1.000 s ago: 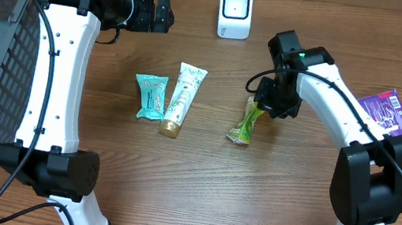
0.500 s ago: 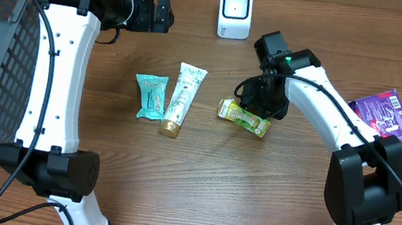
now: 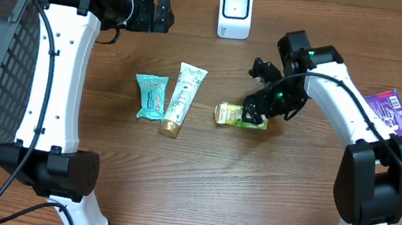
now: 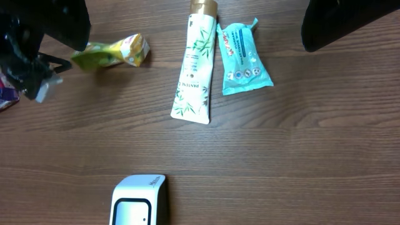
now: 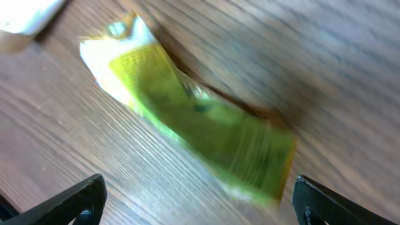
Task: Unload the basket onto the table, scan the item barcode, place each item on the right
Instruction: 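Regrasp the lying drink box lengthwise with the right gripper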
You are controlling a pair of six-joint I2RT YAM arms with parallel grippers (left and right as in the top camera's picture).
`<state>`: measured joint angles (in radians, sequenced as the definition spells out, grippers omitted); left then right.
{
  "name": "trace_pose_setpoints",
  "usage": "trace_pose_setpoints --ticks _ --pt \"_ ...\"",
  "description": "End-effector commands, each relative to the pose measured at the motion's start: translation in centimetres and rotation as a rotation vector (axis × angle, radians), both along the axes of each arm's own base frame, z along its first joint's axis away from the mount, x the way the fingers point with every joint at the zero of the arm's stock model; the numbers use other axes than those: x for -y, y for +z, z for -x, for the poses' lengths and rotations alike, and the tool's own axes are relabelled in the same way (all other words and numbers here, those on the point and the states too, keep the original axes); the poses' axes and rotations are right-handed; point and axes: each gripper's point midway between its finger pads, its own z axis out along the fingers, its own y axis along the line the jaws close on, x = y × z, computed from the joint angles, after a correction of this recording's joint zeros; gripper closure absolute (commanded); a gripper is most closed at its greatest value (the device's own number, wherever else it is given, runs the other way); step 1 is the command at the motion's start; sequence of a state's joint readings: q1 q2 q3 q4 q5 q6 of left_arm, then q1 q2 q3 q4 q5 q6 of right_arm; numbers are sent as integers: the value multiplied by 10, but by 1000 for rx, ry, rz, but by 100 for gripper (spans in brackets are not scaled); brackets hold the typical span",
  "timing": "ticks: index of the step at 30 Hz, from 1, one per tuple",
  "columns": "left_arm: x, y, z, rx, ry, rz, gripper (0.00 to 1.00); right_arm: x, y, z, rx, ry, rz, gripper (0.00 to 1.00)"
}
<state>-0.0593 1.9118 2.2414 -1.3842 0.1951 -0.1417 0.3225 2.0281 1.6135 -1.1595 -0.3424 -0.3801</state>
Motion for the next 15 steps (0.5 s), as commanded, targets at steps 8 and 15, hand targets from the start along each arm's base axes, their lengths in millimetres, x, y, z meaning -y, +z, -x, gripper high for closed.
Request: trace_pose_setpoints --ticks 8,15 --pt "4 5 0 18 -22 -2 0 -24 14 -20 115 91 -118 20" --pt "4 5 0 18 -22 -2 0 -24 6 19 -69 54 -148 28"
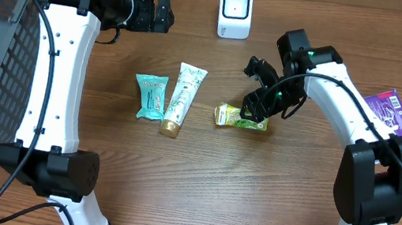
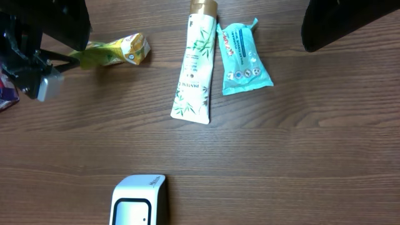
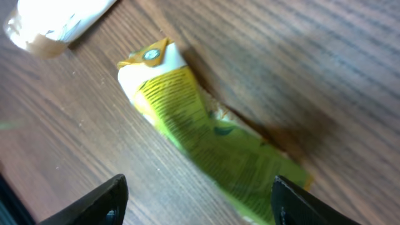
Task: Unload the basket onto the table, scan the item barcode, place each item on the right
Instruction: 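Regrasp the lying drink box lengthwise with the right gripper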
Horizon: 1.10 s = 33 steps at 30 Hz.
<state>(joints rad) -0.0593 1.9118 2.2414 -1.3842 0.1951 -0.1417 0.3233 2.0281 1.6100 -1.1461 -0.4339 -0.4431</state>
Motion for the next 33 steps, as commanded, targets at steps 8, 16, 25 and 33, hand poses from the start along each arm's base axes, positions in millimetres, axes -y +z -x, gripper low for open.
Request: trace_pose_setpoints --ticks 8,16,25,33 --pt "4 5 0 18 -22 -2 1 -8 3 31 -194 -104 -31 36" --pt "4 5 0 18 -22 -2 0 27 -16 2 -71 -222 182 5" --pt "4 5 0 18 -21 -2 0 16 -33 23 -122 -5 -51 6" --pt "4 5 0 18 -21 -2 0 5 -50 32 -144 -10 -148 34"
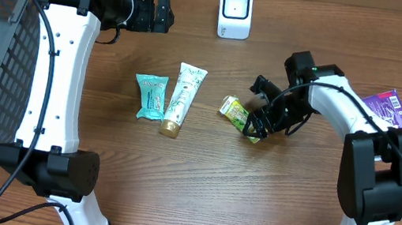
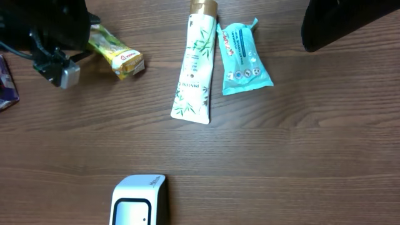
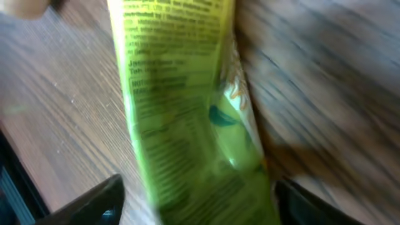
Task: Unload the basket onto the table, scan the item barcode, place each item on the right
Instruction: 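Regrasp the lying drink box lengthwise with the right gripper, then lift the drink box up to the white scanner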
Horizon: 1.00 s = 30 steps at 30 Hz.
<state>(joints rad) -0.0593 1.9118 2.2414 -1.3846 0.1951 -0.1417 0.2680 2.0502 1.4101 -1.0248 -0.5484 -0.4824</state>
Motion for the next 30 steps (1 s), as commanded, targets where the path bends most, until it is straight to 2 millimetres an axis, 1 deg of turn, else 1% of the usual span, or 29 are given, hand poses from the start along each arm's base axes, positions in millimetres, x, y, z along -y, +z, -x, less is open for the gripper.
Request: trace_pose_setpoints --ticks 1,2,3,5,6,7,10,11,12,13,14,19,20,21,23,24,25,26,28,30 --pt "4 5 0 19 -22 -2 0 -8 -2 6 -33 7 -70 38" --pt "4 5 0 19 -22 -2 0 -9 -2 6 -33 7 -73 43" --pt "4 5 0 19 -21 -2 0 -10 -1 6 -35 5 -81 56" --pt "4 5 0 19 -22 -2 0 -11 0 6 -41 -6 -86 66" --pt "4 5 0 19 -21 -2 1 -11 1 5 -47 -16 -92 68" --pt "4 5 0 19 -22 -2 0 -13 3 5 -52 -20 -104 73" --pt "4 5 0 19 -21 -2 0 -20 11 6 -69 -25 -155 79" --pt "4 5 0 19 -21 -2 0 -26 22 6 -87 -28 -203 83" --pt "4 5 0 19 -21 -2 0 -29 27 6 -95 -30 -225 86" --pt "4 5 0 19 -22 -2 0 -34 42 5 -110 -34 -266 92" --pt "4 5 0 19 -21 -2 0 -37 54 3 -114 -36 -295 96" --pt "4 5 0 19 -21 -2 1 -50 125 -10 -116 -57 -491 96" --pt "4 5 0 19 -21 -2 1 -52 147 -13 -121 -67 -564 96" --pt "4 5 0 19 -21 -2 0 -51 163 -15 -127 -78 -617 96" --pt "4 5 0 19 -21 -2 0 -45 196 -22 -149 -114 -729 96" --pt "4 5 0 19 -22 -2 0 -41 209 -26 -154 -132 -774 96" --pt "4 5 0 19 -21 -2 0 -34 225 -31 -177 -168 -837 96" --pt "4 5 0 19 -21 -2 0 -27 237 -35 -196 -199 -882 96" --pt "4 5 0 19 -21 -2 1 -14 255 -43 -226 -248 -974 96" --pt "4 5 0 19 -22 -2 0 0 261 -50 -278 -316 -990 96"
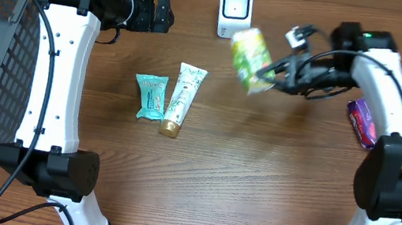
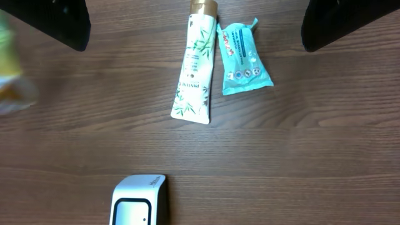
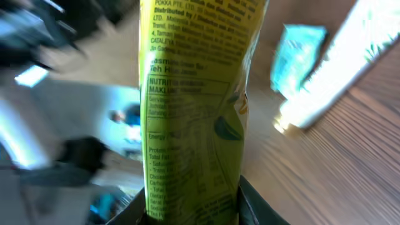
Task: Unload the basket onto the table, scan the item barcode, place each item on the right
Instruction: 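Lift the drink box up to the white scanner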
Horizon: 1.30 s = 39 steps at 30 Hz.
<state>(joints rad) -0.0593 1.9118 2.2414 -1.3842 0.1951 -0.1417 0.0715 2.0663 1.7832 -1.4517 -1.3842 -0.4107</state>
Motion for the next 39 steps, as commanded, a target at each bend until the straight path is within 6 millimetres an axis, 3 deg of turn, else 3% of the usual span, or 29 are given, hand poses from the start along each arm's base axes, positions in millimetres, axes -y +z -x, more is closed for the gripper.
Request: trace_pose_setpoints --ticks 1,4,7,12,15,18,21,28,30,32,34,37,38,39 --pt "4 5 0 18 -22 -2 0 15 60 -7 -22 -65 -184 96" --pt "4 5 0 18 -21 -2 0 22 67 -11 -71 -87 -182 96" --pt "4 5 0 18 -22 -2 0 23 87 -10 -63 -88 -183 97" --pt "4 5 0 18 -21 -2 0 23 151 2 63 -74 -188 97" --pt "4 5 0 18 -21 -2 0 23 199 21 216 -59 -194 97" --pt "4 5 0 18 -21 -2 1 23 216 30 304 -51 -197 97" --pt "4 5 0 18 -21 -2 0 23 218 28 348 -50 -189 96" --pt "4 5 0 18 -22 -2 0 -5 134 -9 442 -173 372 96" --pt "4 5 0 18 -21 -2 0 5 95 -33 477 -303 739 96" --pt "4 5 0 18 -21 -2 1 19 78 -53 528 -439 1016 96" --pt "4 5 0 18 -21 -2 0 20 70 -75 625 -530 1202 96" --pt "4 5 0 18 -21 -2 0 4 45 -111 696 -575 1288 96" --pt "4 5 0 18 -21 -2 0 3 42 -115 700 -577 1290 96" --pt "4 5 0 18 -21 -2 0 -5 27 -133 718 -588 1284 96"
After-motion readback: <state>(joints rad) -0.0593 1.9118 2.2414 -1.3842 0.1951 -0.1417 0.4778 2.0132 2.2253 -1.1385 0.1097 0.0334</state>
